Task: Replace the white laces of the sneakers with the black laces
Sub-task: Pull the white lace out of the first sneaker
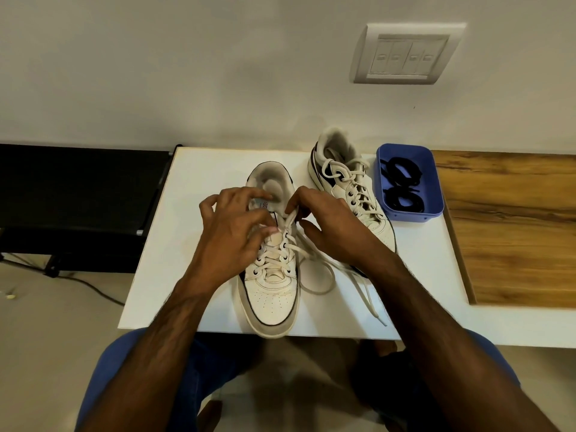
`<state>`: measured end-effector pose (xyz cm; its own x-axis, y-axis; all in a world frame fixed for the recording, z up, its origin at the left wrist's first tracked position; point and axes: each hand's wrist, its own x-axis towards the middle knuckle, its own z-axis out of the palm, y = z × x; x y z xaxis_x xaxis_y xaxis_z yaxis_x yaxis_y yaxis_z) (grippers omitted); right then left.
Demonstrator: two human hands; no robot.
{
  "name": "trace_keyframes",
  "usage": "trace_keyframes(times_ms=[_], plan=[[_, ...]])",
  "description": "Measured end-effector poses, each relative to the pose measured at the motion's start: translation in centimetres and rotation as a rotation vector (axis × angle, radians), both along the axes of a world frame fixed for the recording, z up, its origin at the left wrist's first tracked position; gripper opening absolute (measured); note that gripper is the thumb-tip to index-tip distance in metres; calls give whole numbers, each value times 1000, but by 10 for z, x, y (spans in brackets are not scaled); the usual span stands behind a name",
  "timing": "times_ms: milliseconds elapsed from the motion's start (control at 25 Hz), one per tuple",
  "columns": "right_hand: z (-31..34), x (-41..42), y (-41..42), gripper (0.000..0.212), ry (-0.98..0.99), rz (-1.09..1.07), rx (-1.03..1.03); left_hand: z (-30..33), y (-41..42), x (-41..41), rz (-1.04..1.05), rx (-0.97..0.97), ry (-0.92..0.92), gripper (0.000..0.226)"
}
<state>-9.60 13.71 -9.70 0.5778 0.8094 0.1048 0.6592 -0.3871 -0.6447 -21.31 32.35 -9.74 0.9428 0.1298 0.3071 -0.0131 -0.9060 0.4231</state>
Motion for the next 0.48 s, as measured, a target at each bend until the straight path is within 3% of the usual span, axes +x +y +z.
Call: trace_keyframes(times_ms=[200, 280, 360, 480], plan=[[2, 1, -1, 38, -9, -6, -14, 6, 9, -2, 497, -373, -174, 14], [1, 1, 0, 37, -7, -10, -20, 7, 10, -2, 567, -333, -158, 13], [0, 0, 0, 37, -9, -8, -17, 7, 7, -2, 456, -201, -97, 18], [-1, 1, 0, 37, -5, -8, -8, 8, -2, -2, 130, -16, 14, 30]])
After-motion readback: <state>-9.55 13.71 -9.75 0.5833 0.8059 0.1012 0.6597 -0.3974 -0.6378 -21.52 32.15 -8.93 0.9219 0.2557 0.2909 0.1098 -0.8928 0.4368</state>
